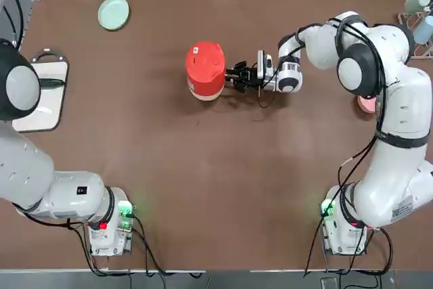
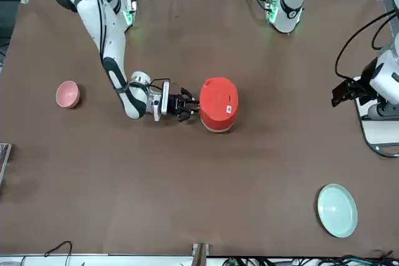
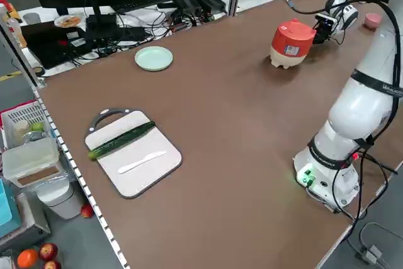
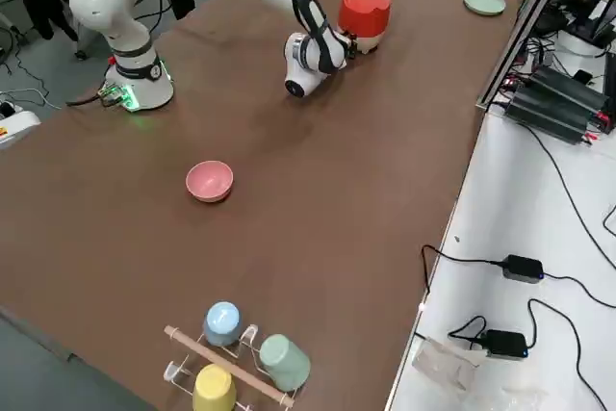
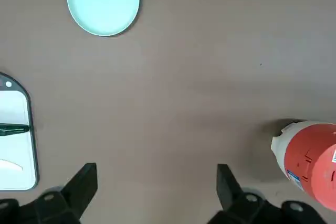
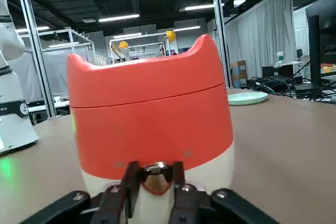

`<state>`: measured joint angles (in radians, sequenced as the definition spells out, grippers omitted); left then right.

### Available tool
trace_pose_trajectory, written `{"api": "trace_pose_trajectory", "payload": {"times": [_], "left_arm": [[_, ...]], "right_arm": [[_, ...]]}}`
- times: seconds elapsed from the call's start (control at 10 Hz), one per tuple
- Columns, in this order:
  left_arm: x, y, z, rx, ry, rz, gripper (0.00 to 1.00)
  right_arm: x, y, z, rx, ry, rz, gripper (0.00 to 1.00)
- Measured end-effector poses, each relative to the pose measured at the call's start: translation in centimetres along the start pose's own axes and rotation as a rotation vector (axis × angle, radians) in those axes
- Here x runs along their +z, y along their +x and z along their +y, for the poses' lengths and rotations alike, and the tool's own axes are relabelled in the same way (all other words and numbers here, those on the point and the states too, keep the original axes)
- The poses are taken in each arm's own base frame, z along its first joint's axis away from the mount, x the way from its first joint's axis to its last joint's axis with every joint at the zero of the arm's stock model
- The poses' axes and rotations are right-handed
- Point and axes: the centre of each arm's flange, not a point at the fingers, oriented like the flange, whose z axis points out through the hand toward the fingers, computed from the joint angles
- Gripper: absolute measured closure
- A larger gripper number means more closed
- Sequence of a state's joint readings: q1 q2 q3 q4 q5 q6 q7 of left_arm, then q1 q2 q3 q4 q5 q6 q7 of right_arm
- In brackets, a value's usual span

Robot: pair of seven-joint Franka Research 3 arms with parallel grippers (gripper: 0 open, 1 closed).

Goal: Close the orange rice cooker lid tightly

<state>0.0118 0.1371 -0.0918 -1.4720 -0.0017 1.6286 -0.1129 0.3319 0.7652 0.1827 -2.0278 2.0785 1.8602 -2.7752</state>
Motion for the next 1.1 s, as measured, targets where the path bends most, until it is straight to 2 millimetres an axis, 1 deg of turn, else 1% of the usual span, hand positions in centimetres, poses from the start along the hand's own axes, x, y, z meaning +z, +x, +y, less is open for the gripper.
{"api": "trace_pose_trajectory", "payload": {"times": [0.4,0.8,1.0,1.1], "left_arm": [[-0.01,0.01,0.0,0.0,0.0,0.001,0.0],[-0.06,0.02,-0.08,-0.001,0.0,0.002,0.0],[-0.06,0.02,-0.08,-0.001,0.0,0.002,0.0],[-0.06,0.02,-0.08,-0.001,0.0,0.002,0.0]], "right_arm": [[-0.05,0.0,0.04,0.0,-0.001,0.0,0.71],[-0.21,-0.04,0.21,0.0,-0.006,-0.006,0.61],[-0.43,-0.04,0.4,0.009,-0.011,-0.008,0.32],[-0.56,-0.02,0.53,0.009,-0.014,-0.007,0.15]]}}
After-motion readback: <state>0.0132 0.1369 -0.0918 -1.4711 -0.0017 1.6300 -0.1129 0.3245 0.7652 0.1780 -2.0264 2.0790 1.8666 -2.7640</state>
